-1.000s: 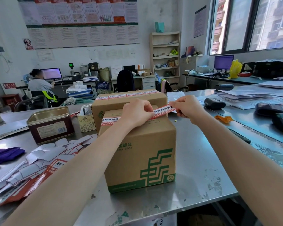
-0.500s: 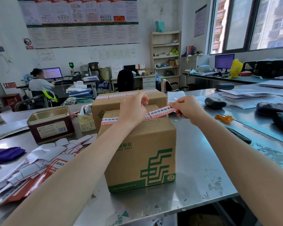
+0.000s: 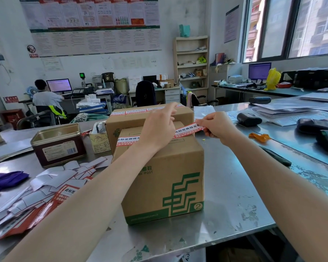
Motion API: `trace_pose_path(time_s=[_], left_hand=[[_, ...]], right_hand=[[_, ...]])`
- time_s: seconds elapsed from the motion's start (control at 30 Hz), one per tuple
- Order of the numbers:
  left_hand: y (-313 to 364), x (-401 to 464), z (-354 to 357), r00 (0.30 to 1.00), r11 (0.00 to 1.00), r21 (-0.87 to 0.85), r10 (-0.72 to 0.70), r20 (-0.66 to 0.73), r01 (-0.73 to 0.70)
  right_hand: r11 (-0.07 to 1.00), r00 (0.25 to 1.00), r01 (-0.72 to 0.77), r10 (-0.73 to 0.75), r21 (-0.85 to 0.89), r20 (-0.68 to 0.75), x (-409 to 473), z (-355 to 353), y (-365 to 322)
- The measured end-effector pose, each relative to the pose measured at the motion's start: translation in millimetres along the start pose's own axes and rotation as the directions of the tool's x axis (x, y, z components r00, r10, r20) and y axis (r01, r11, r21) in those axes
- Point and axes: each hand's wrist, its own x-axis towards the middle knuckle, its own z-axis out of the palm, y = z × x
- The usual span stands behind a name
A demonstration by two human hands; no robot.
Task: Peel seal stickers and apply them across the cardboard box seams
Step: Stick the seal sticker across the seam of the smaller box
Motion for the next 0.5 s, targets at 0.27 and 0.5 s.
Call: trace_pose_path(time_s=[0.27, 0.5], left_hand=[[-0.6, -4.5, -1.1, 0.956, 0.986, 0.074, 0.124, 0.264, -0.148], [-1.1, -2.6, 1.6, 0.955, 0.985, 0.099, 0.112, 0.274, -0.144]], right_hand=[[1.000, 1.000, 0.027, -0.027, 0.015, 0.004, -0.8, -1.5, 1.7], [1.000, 1.000, 0.020, -0.020, 0.003, 0.019, -1.5, -0.3, 7.6]])
